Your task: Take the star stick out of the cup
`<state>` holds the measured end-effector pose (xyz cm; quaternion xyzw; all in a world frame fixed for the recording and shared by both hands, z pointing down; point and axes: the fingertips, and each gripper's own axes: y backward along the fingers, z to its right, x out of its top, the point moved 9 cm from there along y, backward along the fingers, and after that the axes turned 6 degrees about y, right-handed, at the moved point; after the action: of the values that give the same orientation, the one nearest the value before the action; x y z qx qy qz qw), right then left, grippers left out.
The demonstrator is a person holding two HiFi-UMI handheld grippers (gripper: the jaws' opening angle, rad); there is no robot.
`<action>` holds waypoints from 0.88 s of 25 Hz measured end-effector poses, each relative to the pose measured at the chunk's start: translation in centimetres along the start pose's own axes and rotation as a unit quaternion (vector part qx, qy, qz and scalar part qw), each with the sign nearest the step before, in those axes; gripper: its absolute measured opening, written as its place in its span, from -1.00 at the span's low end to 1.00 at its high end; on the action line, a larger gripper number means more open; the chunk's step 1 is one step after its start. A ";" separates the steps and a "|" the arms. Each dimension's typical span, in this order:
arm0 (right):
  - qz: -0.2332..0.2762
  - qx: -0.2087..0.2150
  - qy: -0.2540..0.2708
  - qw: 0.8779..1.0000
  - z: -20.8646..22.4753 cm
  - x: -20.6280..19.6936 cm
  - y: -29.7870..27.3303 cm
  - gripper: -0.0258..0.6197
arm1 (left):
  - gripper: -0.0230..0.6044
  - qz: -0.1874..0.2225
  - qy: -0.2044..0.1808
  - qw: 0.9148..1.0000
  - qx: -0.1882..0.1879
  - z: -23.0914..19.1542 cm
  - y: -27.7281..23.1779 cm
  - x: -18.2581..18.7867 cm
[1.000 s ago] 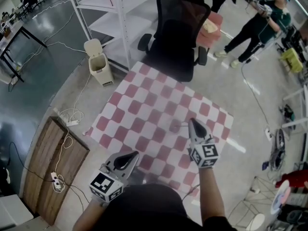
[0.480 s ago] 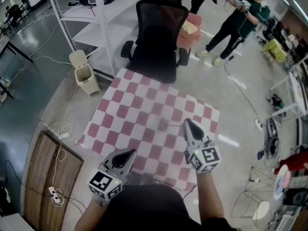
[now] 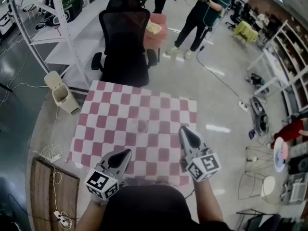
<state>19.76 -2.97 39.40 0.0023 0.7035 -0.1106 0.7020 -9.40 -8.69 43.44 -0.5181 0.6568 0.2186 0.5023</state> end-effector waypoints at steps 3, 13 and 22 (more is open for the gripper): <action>-0.006 -0.031 -0.010 0.999 0.8 -0.7 2.6 -0.84 | -0.80 -0.006 -0.006 1.000 -0.028 0.7 -1.6 0.2; -0.021 -0.099 -0.036 0.994 2.0 -3.0 9.2 -0.84 | -0.80 -0.028 -0.017 0.996 -0.081 3.3 -5.4 -0.4; -0.031 -0.122 -0.044 0.991 2.6 -4.6 12.2 -0.84 | -0.80 -0.031 -0.025 0.995 -0.092 4.8 -7.0 -0.5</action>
<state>24.32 9.22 42.13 -0.1097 0.6799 -0.0460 0.7236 -1.05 -7.11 43.55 -0.5766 0.6049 0.2750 0.4755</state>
